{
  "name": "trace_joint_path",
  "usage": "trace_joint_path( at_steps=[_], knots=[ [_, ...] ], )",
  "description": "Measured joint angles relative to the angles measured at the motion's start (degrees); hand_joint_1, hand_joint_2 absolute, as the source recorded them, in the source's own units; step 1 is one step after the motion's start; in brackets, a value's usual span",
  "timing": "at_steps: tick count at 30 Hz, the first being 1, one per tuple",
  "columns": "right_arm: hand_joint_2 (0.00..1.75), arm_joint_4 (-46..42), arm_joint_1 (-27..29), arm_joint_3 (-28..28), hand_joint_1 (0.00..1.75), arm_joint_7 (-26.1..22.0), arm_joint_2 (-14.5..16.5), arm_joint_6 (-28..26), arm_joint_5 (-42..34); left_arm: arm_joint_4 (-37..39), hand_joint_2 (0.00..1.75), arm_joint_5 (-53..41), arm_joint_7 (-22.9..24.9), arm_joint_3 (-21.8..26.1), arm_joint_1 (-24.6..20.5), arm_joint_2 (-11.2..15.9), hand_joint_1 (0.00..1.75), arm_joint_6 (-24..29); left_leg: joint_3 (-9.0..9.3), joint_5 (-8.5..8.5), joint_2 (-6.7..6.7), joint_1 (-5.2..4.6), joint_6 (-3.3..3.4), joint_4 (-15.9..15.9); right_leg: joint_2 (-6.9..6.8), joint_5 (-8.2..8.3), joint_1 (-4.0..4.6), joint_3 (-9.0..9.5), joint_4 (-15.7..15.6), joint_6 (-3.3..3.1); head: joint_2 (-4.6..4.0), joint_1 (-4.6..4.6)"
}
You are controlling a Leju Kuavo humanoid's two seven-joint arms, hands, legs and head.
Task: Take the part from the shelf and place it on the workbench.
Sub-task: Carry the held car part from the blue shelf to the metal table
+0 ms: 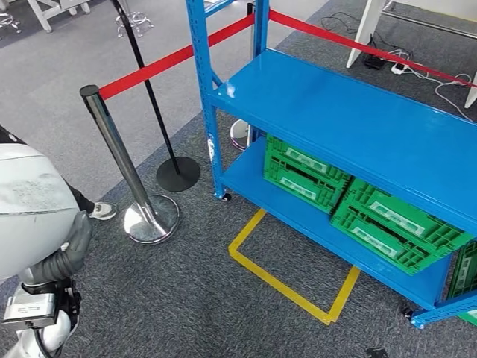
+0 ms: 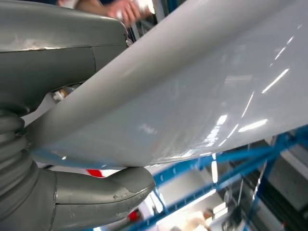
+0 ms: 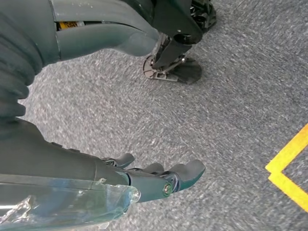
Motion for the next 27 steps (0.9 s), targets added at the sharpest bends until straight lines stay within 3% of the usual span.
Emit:
trace_joint_path(
  at_steps=[2, 3, 5, 7, 8, 9, 10, 11, 13, 14, 16, 18, 20, 22, 24, 25, 26, 27],
  knots=[
    [1.75, 0.0, 0.0, 0.0, 0.00, -0.1, 0.0, -0.1, -0.1, -0.2, 1.75, 0.0, -0.4, 0.6, 0.3, -0.4, 1.75, 0.0, -0.19, -0.02, -0.95, -0.17, 0.89, -0.5, -1.30, -0.10, 0.10, 0.28, -0.3, 0.63, 0.00, -0.03],
    [1.75, 0.0, -0.1, 0.0, 0.00, -0.1, 0.0, -0.1, -0.1, -0.3, 1.75, 0.0, -0.4, 0.9, 0.4, -0.5, 1.75, 0.0, -0.24, 0.11, -1.62, -0.13, 1.30, -0.6, -1.25, -0.41, -0.01, 0.27, -0.1, 0.93, 0.00, -0.04],
    [1.75, -0.1, -0.1, 0.1, 0.00, -0.1, 0.0, -0.1, -0.1, -0.6, 1.75, 0.0, -0.5, 1.2, 0.6, -0.8, 1.75, 0.0, -0.19, 0.39, -2.87, 0.06, 2.13, -0.9, 1.18, -2.59, -0.22, -1.06, 3.0, 1.33, 0.00, 0.15],
    [1.75, -0.1, 0.0, 0.1, 0.00, -0.1, 0.0, -0.2, -0.2, -0.8, 1.75, 0.0, -0.6, 1.4, 0.7, -1.1, 1.75, 0.0, -0.25, 0.47, -4.22, 0.11, 2.56, -0.9, 4.39, -6.43, -0.27, -4.85, 11.0, 1.38, 0.00, 0.37],
    [1.75, -0.1, 0.2, 0.2, 0.00, -0.1, 0.0, -0.2, -0.2, -0.8, 1.75, 0.0, -0.6, 1.5, 0.8, -1.2, 1.75, 0.0, -0.28, 0.48, -4.98, 0.06, 2.64, -0.9, 5.05, -7.80, -0.23, -6.86, 14.9, 1.38, 0.00, 0.42],
    [1.75, -0.1, 0.3, 0.3, 0.00, -0.1, 0.0, -0.2, -0.2, -0.8, 1.75, 0.0, -0.6, 1.5, 0.9, -1.3, 1.75, 0.0, -0.27, 0.48, -5.75, 0.02, 2.66, -0.9, 5.29, -8.09, -0.21, -8.16, 17.1, 1.34, 0.00, 0.41],
    [1.75, -0.1, 0.3, 0.3, 0.00, -0.1, 0.0, -0.2, -0.2, -0.8, 1.75, 0.0, -0.6, 1.5, 0.9, -1.4, 1.75, 0.0, -0.21, 0.48, -6.53, -0.01, 2.66, -0.9, 5.38, -7.14, -0.19, -8.38, 16.9, 1.26, 0.00, 0.41],
    [1.75, -0.1, 0.3, 0.4, 0.00, -0.1, 0.0, -0.2, -0.2, -0.8, 1.75, 0.0, -0.6, 1.5, 1.0, -1.4, 1.75, 0.0, -0.11, 0.48, -7.30, 0.00, 2.64, -0.9, 5.60, -5.12, -0.22, -7.45, 14.3, 1.15, 0.00, 0.42],
    [1.75, -0.1, 0.3, 0.4, 0.00, -0.1, 0.0, -0.2, -0.2, -0.8, 1.75, 0.3, -0.6, 1.6, 1.0, -1.5, 1.75, 0.0, 0.03, 0.44, -8.73, -0.02, 2.43, -0.8, 7.80, -0.81, -0.48, -3.88, 5.9, 0.95, 0.00, 0.42],
    [1.75, -0.1, 0.2, 0.4, 0.00, -0.1, 0.0, -0.1, -0.3, -0.9, 1.75, 0.7, -0.5, 1.6, 1.0, -1.5, 1.75, 0.0, -0.07, 0.47, -9.35, -0.03, 2.19, -0.7, 9.06, 0.32, -0.65, -2.43, 2.7, 0.88, 0.00, 0.38],
    [1.75, -0.1, 0.3, 0.5, 0.00, -0.1, 0.0, 0.1, -0.4, -1.3, 1.75, 1.5, -0.4, 1.5, 1.3, -1.3, 1.75, 0.0, -0.56, 0.74, -10.50, 0.08, 1.45, -0.6, 10.27, 0.50, -0.67, -1.37, 0.6, 0.68, 0.00, 0.35],
    [1.75, -0.1, 0.2, 0.5, 0.00, -0.2, 0.0, 0.1, -0.6, -1.9, 1.75, 1.8, -0.5, 1.6, 1.9, -1.0, 1.75, 0.0, -0.95, 0.94, -11.10, 0.37, 0.73, -0.6, 9.09, 0.77, -0.52, -1.22, 0.5, 0.11, 0.00, 0.35],
    [1.75, -0.1, 0.2, 0.6, 0.00, -0.4, 0.0, 0.2, -0.9, -2.6, 1.75, 1.7, -0.7, 1.7, 2.3, -0.8, 1.75, 0.0, -2.18, -0.67, -8.87, 0.27, 0.15, 1.7, 7.72, 1.04, -0.60, -1.08, 0.2, -0.60, 0.00, 0.05],
    [1.75, -0.1, 0.3, 0.7, 0.00, -0.8, 0.0, 0.3, -1.3, -3.1, 1.75, 1.5, -1.0, 1.8, 2.5, -0.7, 1.75, 0.0, -5.55, -4.37, -5.88, 0.18, -0.34, 8.6, 6.20, 1.08, -0.60, -1.04, 0.1, -1.00, 0.00, -0.26],
    [1.75, -0.1, 0.3, 1.0, 0.00, -1.0, 0.0, 0.4, -1.8, -3.3, 1.75, 1.4, -1.2, 1.9, 2.7, -0.8, 1.75, 0.0, -8.96, -6.79, -5.05, 0.33, -0.65, 15.6, 4.56, 1.01, -0.55, -1.05, 0.1, -1.11, -0.01, -0.29],
    [1.75, -0.1, 0.2, 1.2, 0.00, -1.1, 0.0, 0.4, -2.0, -3.3, 1.75, 1.3, -1.3, 1.9, 2.7, -0.8, 1.75, 0.0, -9.34, -6.47, -4.93, 0.39, -0.72, 16.4, 3.76, 0.95, -0.54, -1.03, 0.1, -1.12, -0.01, -0.30],
    [1.75, -0.1, 0.2, 1.3, 0.00, -1.1, 0.0, 0.4, -2.2, -3.4, 1.75, 1.3, -1.3, 2.0, 2.8, -0.9, 1.75, 0.0, -8.45, -5.11, -4.73, 0.43, -0.72, 14.8, 3.03, 0.89, -0.54, -0.97, 0.1, -1.08, -0.01, -0.30],
    [1.75, -0.1, 0.1, 1.4, 0.00, -1.2, 0.0, 0.4, -2.2, -3.5, 1.75, 1.3, -1.3, 2.0, 2.8, -0.9, 1.75, 0.0, -6.48, -3.18, -4.13, 0.44, -0.69, 11.2, 2.39, 0.79, -0.55, -0.85, 0.1, -0.97, 0.00, -0.30]
  ],
)
